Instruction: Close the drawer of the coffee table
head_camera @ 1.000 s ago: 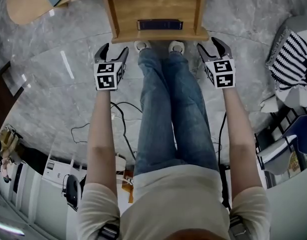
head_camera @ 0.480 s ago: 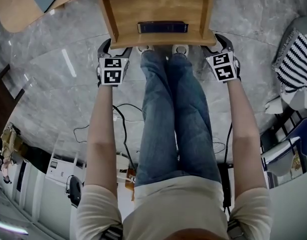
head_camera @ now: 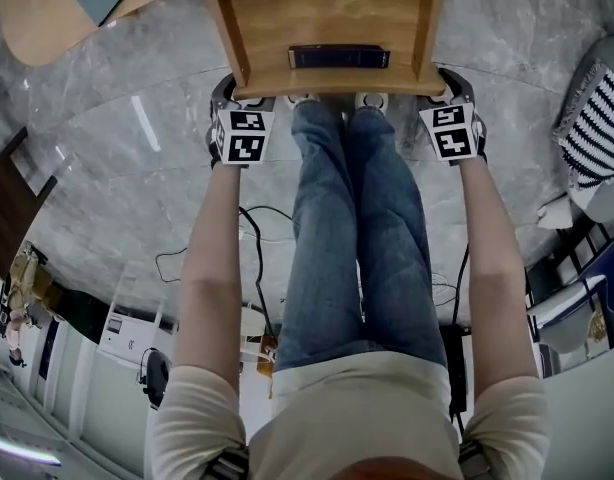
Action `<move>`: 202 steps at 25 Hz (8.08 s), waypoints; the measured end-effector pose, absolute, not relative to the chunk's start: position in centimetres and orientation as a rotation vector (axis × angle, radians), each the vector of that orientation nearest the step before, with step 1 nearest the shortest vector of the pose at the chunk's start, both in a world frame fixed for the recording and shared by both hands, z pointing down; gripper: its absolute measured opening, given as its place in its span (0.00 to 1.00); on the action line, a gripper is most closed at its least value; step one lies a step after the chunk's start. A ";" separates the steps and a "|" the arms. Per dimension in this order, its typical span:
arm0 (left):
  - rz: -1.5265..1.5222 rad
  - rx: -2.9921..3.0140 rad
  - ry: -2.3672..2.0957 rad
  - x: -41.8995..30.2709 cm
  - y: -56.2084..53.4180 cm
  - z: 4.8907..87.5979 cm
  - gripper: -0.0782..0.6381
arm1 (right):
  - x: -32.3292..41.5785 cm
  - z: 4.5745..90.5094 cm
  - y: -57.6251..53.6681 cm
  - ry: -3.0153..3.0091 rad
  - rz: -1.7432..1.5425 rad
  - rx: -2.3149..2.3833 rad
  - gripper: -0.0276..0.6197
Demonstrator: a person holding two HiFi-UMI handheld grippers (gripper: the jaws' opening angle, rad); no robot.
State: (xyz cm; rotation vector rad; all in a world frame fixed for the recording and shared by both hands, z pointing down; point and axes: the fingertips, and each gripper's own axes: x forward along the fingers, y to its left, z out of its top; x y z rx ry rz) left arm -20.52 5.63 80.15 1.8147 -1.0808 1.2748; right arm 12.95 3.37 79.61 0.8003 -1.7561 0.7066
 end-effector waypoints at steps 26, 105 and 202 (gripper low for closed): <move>1.226 1.818 -1.062 -20.6 5.5 73.5 0.53 | 12.8 72.9 3.1 -1.780 0.728 0.819 0.40; 1.195 1.923 -1.186 -21.7 -11.6 72.7 0.53 | 11.8 72.0 -13.5 -1.843 0.624 0.893 0.40; 0.350 1.829 -1.471 -11.1 -3.7 44.9 0.11 | 5.9 41.3 -6.0 -2.302 0.763 1.334 0.04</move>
